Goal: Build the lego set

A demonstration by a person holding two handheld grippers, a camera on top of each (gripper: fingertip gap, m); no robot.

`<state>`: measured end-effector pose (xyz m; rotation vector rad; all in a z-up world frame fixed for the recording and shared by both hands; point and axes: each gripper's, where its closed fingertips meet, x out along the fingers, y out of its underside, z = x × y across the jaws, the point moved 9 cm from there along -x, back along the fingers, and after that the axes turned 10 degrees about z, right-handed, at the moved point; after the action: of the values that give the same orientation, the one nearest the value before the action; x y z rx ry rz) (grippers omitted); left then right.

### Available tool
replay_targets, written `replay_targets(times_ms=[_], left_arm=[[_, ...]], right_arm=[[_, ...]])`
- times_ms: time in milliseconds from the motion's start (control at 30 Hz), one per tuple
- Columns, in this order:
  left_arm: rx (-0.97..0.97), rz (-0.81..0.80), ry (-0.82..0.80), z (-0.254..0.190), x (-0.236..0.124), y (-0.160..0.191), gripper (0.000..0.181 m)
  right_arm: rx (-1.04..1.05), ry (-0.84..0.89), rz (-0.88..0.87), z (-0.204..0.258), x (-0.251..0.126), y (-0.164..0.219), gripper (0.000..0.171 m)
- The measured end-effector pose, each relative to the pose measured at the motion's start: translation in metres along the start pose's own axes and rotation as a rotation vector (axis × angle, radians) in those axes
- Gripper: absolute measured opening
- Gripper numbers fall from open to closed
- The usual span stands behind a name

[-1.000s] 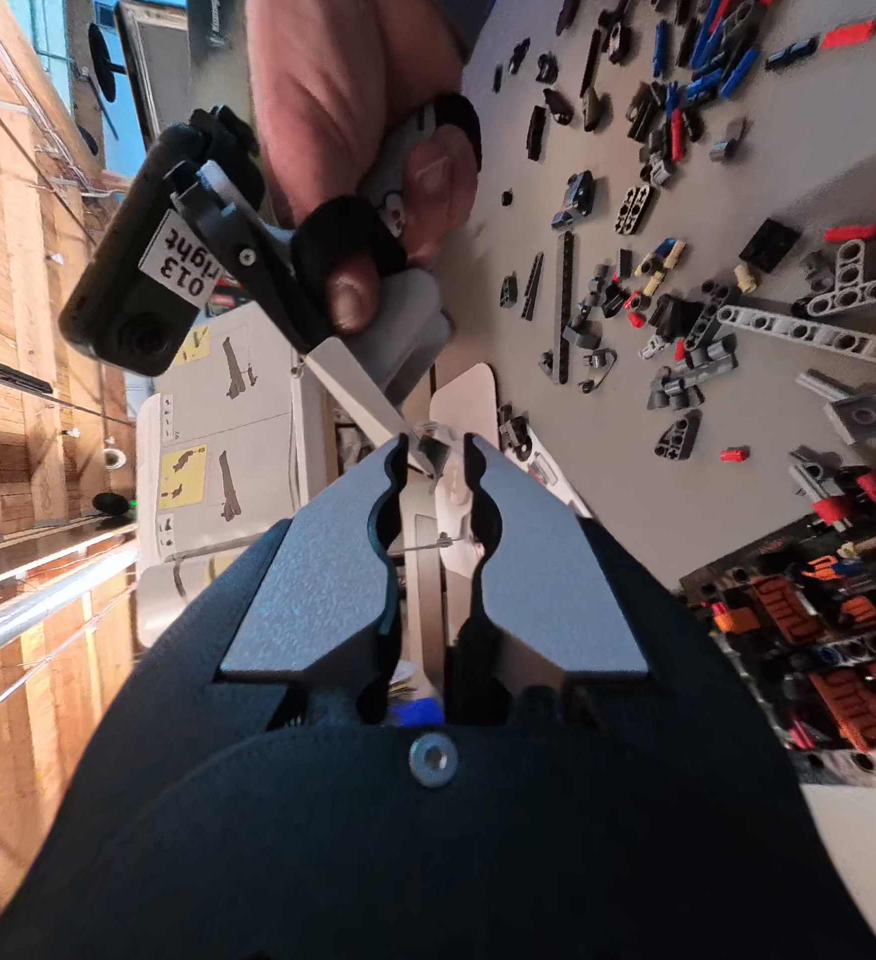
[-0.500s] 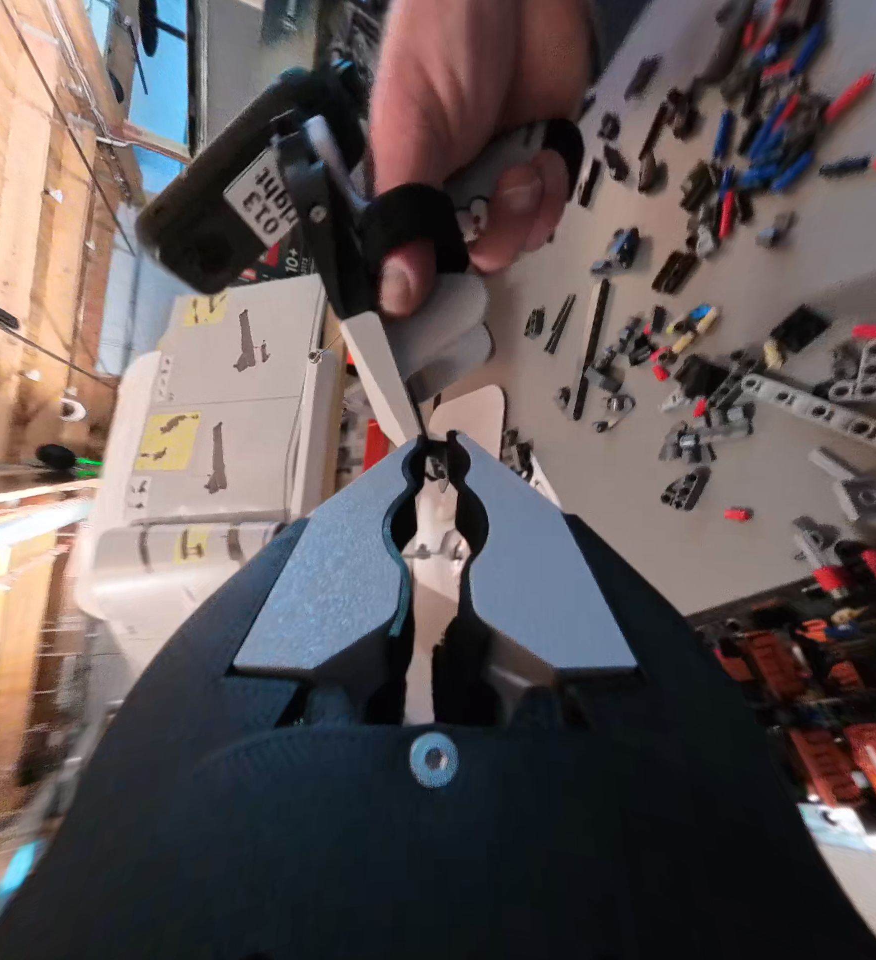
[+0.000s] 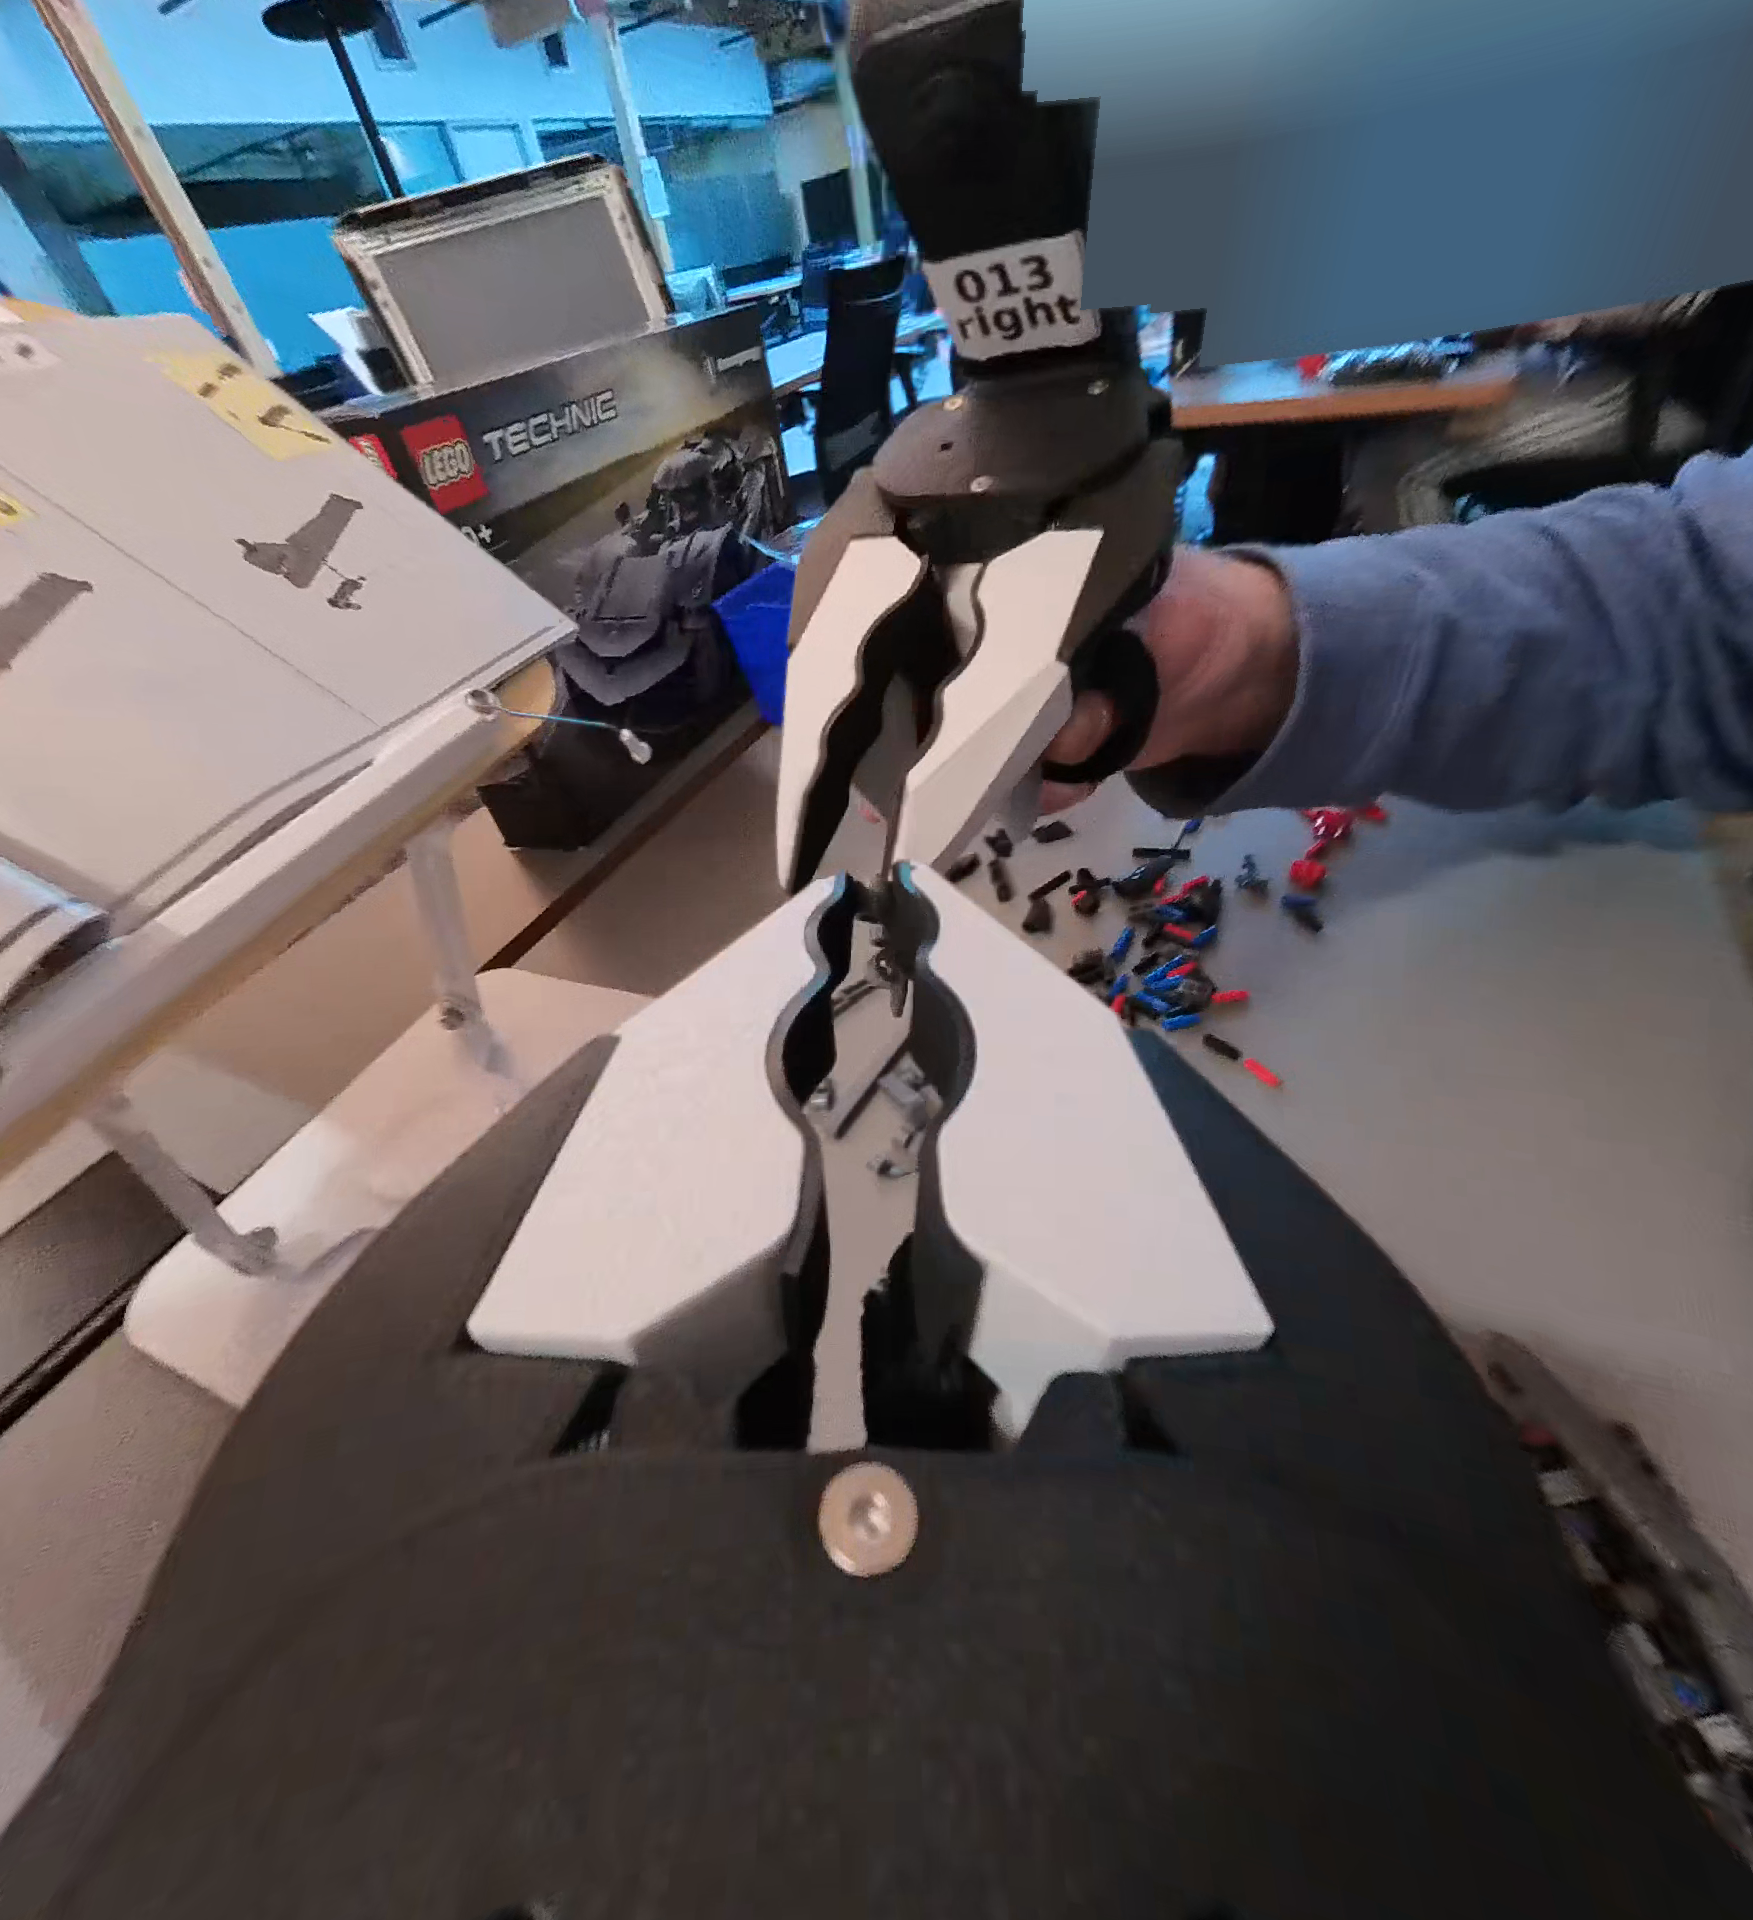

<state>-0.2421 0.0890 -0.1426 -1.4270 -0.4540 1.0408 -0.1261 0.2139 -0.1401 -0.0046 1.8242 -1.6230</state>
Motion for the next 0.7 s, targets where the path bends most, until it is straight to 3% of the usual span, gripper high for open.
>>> replay_targets(times_ms=[233, 400, 700], left_arm=[[-0.05, -0.01, 0.071, 0.005, -0.001, -0.002, 0.004], [-0.023, 0.012, 0.105, 0.001, 0.003, -0.007, 0.004], [-0.06, -0.003, 0.078, 0.006, -0.007, -0.007, 0.009]], right_arm=[[-0.064, -0.04, -0.008, 0.009, -0.004, -0.003, 0.023], [-0.081, -0.076, 0.047, 0.014, 0.008, 0.0, 0.007], [0.041, -0.166, -0.028, 0.01, 0.012, -0.002, 0.005]])
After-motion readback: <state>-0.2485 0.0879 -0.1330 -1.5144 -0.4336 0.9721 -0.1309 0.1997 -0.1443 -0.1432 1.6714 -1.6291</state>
